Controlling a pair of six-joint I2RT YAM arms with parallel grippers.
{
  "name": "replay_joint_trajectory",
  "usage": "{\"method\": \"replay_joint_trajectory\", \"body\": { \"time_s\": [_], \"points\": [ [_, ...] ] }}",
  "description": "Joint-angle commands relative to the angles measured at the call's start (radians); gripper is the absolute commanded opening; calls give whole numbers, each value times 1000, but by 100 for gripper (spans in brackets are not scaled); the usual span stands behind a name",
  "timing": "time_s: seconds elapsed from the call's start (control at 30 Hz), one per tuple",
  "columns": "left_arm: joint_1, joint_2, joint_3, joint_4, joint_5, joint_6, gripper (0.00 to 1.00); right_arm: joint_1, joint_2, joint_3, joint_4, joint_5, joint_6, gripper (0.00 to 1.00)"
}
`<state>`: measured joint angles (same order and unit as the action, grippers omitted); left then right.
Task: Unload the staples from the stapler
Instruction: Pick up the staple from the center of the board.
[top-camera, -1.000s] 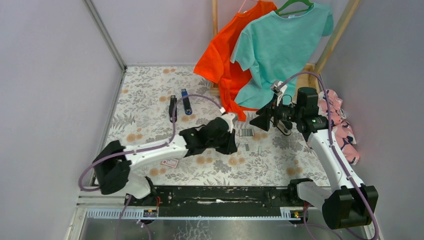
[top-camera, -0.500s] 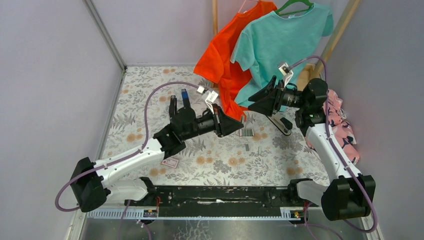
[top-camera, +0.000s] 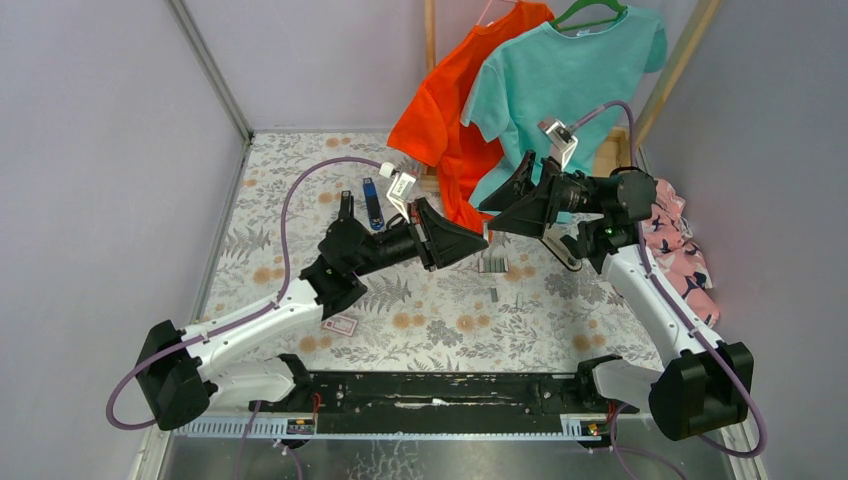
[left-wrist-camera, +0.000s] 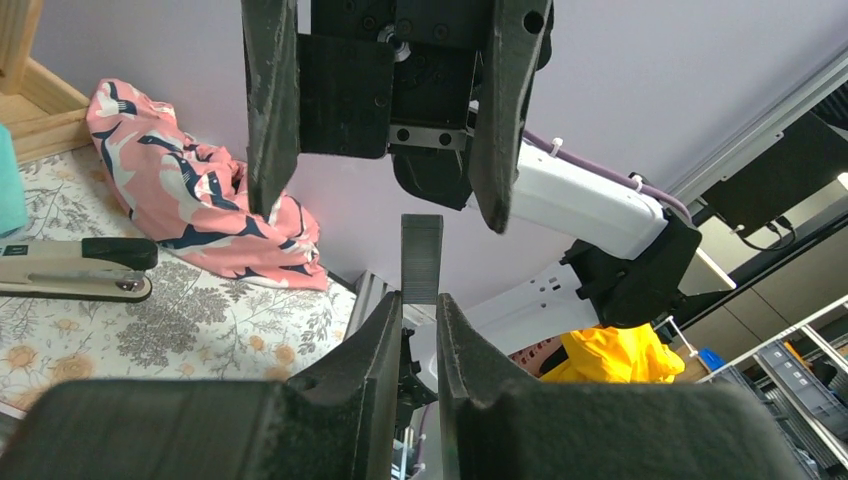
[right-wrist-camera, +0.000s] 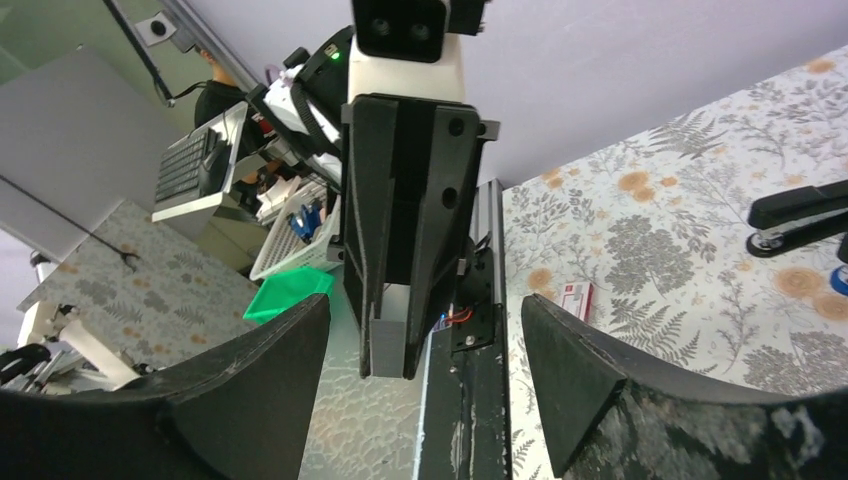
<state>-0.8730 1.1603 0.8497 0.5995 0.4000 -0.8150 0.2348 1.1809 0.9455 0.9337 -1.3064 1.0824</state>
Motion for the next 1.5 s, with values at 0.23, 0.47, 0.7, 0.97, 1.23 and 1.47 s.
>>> {"method": "replay_joint_trajectory", "body": {
  "time_s": [0.23, 0.47, 0.7, 0.97, 1.23, 1.47],
  "points": [
    [14, -6, -17, 120, 34, -42, 21, 46, -10, 60, 121, -37, 87, 71],
    [18, 0, -24, 131, 27, -55, 21, 48, -11, 56, 132, -24, 95, 57],
    [20, 1, -39, 157, 8, -67, 21, 59, -14, 37, 129, -21, 92, 51],
    [21, -3, -56, 177, -25, -66, 21, 65, -16, 41, 101, -24, 71, 43],
    [22, -2, -58, 174, -32, -65, 21, 67, -17, 42, 77, -24, 54, 31],
    [22, -5, -59, 171, -34, -61, 25, 68, -20, 41, 24, -22, 17, 21]
  ]
}}
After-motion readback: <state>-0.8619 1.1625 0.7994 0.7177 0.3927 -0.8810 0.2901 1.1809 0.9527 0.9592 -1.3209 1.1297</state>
